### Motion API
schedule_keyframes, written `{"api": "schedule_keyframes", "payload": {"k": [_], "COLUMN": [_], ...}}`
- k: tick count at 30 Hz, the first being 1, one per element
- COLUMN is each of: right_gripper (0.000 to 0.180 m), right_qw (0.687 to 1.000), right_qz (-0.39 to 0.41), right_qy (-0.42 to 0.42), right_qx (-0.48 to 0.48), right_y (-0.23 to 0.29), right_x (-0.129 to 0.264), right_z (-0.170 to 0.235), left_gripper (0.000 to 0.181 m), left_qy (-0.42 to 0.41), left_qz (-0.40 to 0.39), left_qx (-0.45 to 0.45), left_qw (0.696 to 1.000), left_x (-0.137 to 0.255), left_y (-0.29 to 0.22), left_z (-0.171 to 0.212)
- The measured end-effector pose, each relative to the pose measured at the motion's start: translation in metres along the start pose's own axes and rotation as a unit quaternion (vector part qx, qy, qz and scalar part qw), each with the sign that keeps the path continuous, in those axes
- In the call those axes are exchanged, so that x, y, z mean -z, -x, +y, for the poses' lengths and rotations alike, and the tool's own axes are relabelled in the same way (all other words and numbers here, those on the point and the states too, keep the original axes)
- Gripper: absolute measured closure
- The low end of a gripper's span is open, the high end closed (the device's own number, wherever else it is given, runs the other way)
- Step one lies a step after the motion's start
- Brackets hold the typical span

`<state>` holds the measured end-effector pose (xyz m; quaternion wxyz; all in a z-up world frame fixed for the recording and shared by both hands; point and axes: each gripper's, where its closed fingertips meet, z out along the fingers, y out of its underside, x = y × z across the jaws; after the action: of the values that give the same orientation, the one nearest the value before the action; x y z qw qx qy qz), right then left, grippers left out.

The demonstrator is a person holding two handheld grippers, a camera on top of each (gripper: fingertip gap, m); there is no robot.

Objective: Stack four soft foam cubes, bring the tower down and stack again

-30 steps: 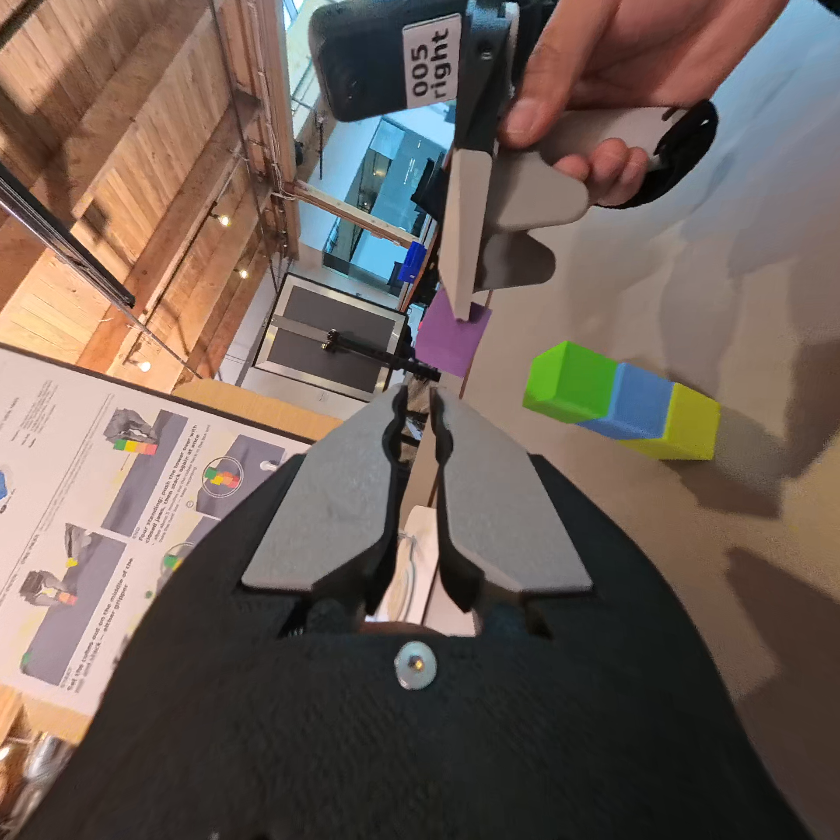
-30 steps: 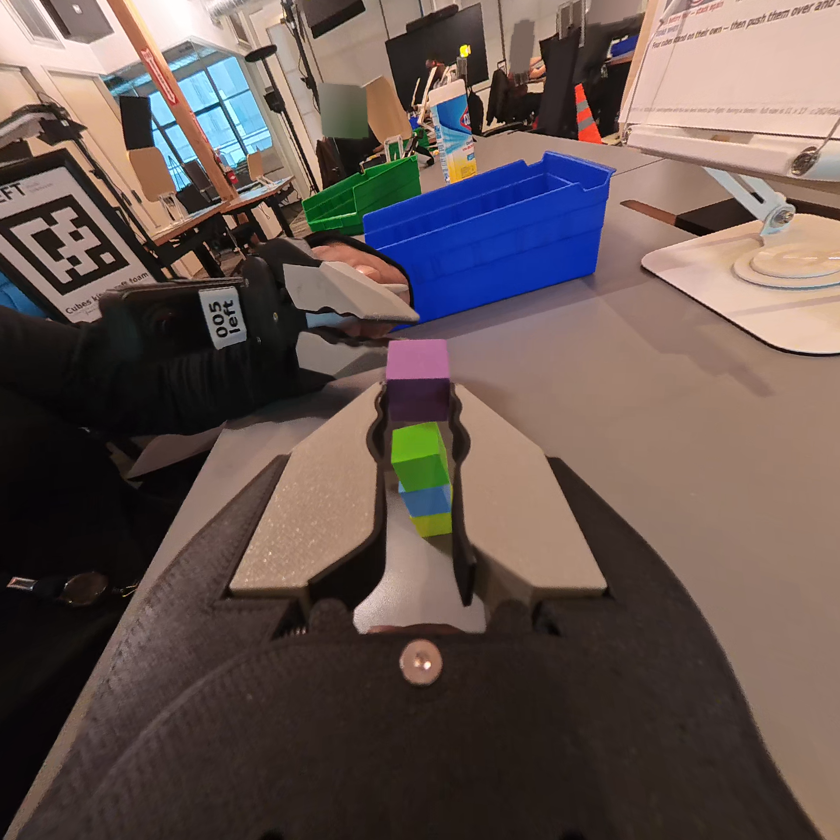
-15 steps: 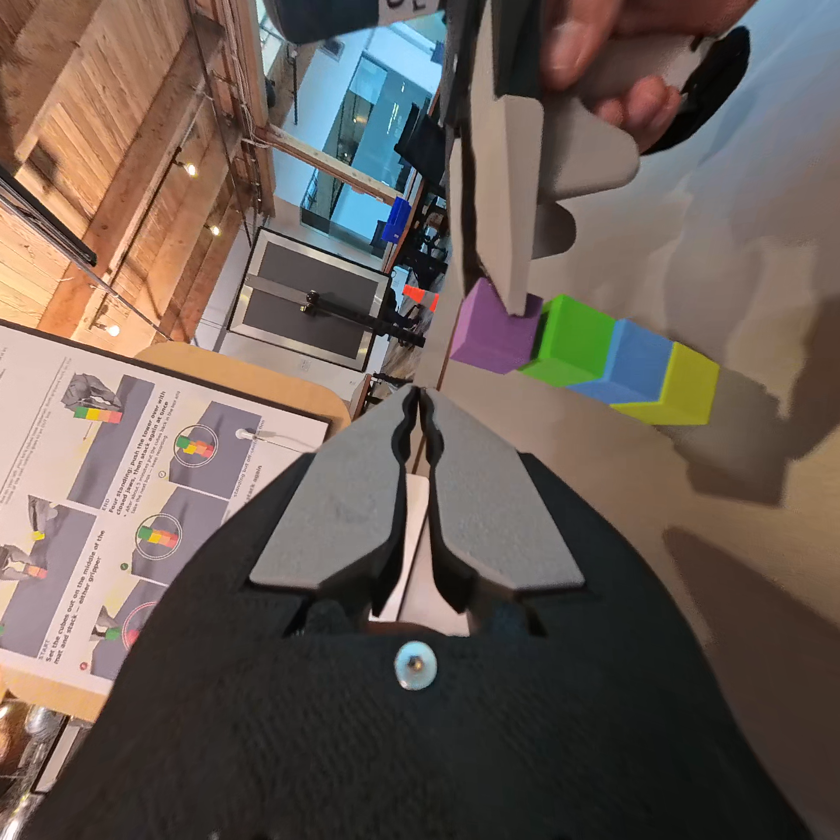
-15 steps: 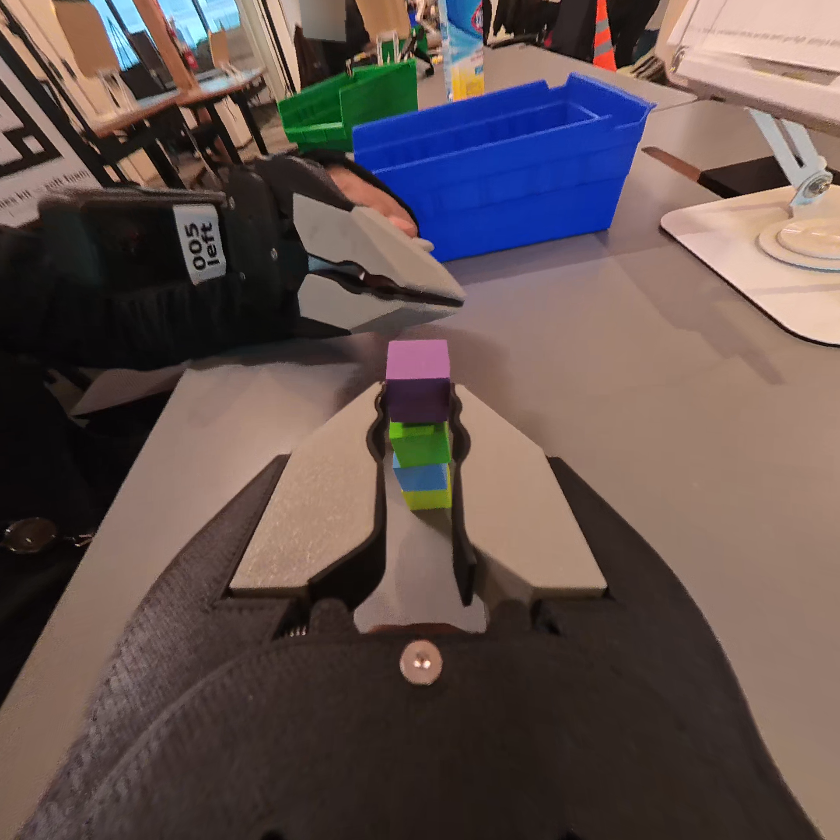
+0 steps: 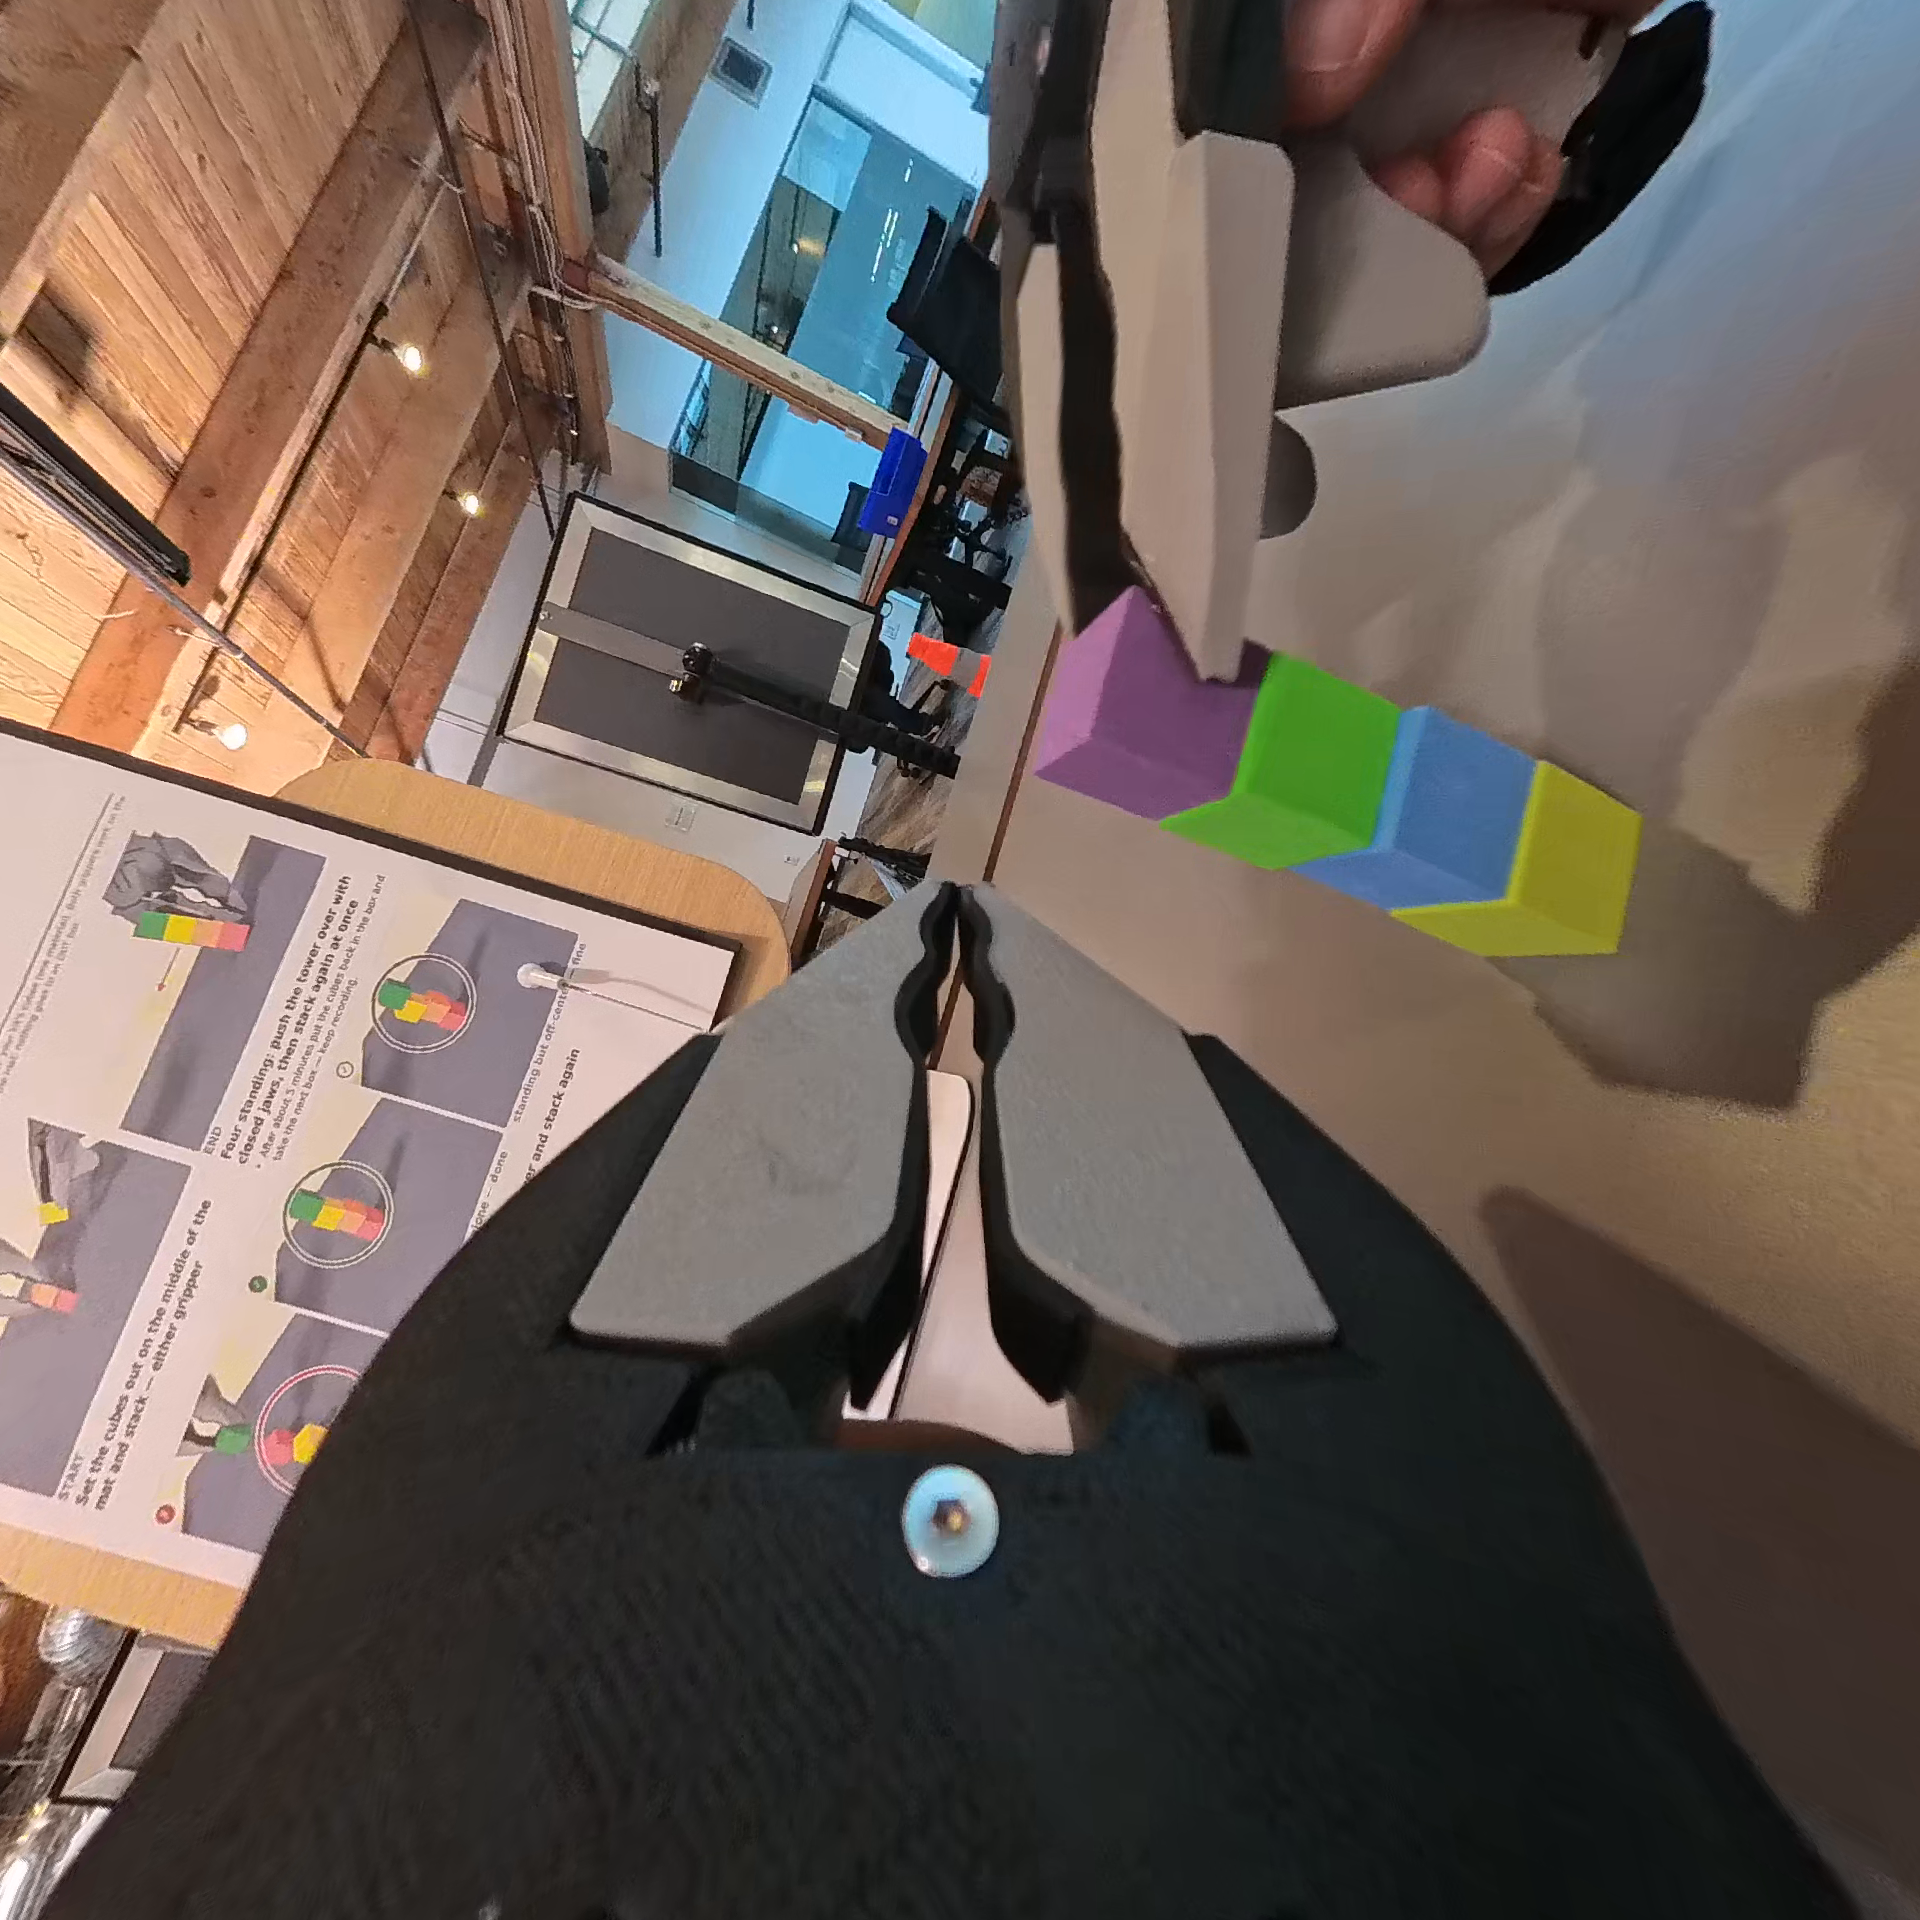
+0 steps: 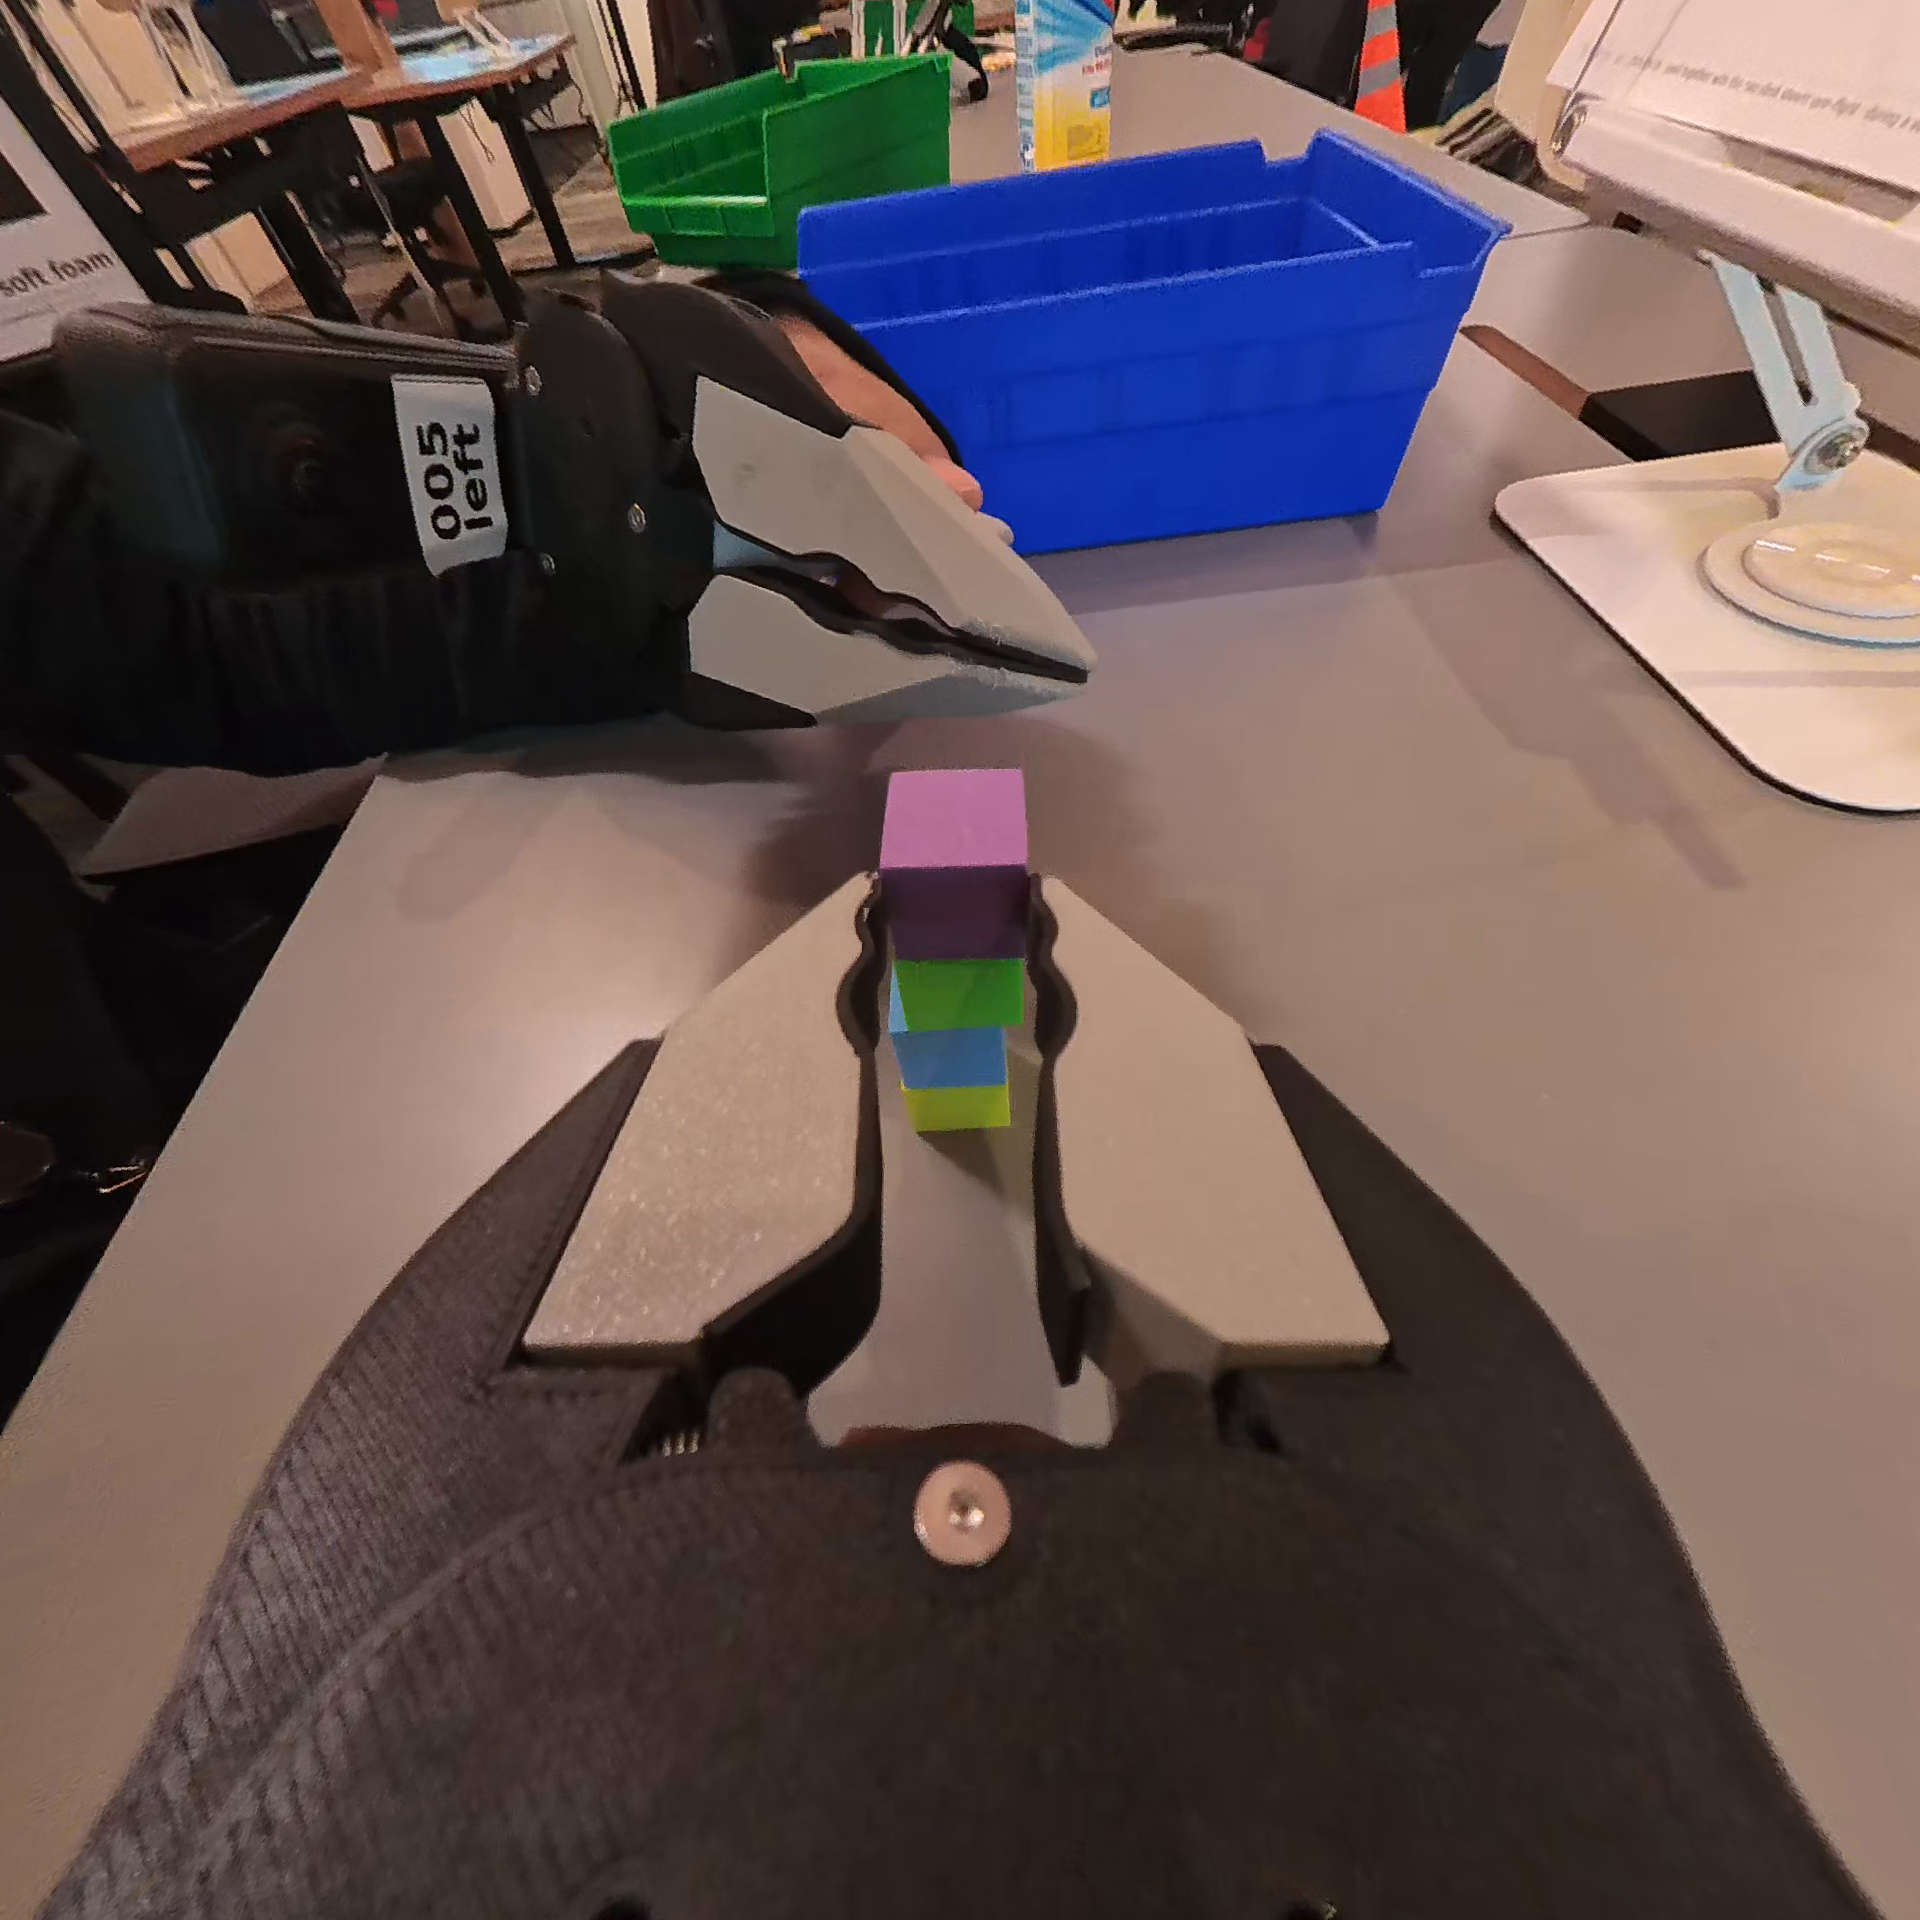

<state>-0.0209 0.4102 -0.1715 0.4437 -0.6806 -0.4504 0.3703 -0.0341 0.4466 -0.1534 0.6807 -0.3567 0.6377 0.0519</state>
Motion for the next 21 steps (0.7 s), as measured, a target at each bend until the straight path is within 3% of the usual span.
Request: {"api": "schedule_keyframes", "payload": {"k": [3,5,7,18,21], "right_gripper": [0.151,0.134,0.127,0.134,0.153], "right_qw": [1.000,0.999,0.999,0.992,0.988], "right_qz": [-0.020,-0.017,-0.024,0.003,0.019], "right_qy": [0.008,0.027,0.029,0.129,0.151], "right_qx": [-0.012,-0.019,-0.023,-0.009,0.011], "right_y": [0.004,0.001,0.002,-0.005,-0.007], "right_x": [-0.002,-0.005,-0.007,-0.022,-0.026], "right_z": [0.005,0.014,0.017,0.058,0.063], "left_gripper": [0.181,0.181,0.181,0.181,0.181], "left_qy": [0.000,0.001,0.002,0.009,0.011], "left_qz": [0.001,0.004,0.006,0.010,0.011], "left_qx": [0.003,0.002,0.002,-0.002,-0.002], "left_qw": [1.000,1.000,1.000,1.000,1.000], "left_x": [0.000,0.000,-0.001,-0.002,-0.002], "left_y": [0.000,-0.001,-0.003,-0.005,-0.005], "left_z": [0.000,0.001,0.001,0.004,0.005]}}
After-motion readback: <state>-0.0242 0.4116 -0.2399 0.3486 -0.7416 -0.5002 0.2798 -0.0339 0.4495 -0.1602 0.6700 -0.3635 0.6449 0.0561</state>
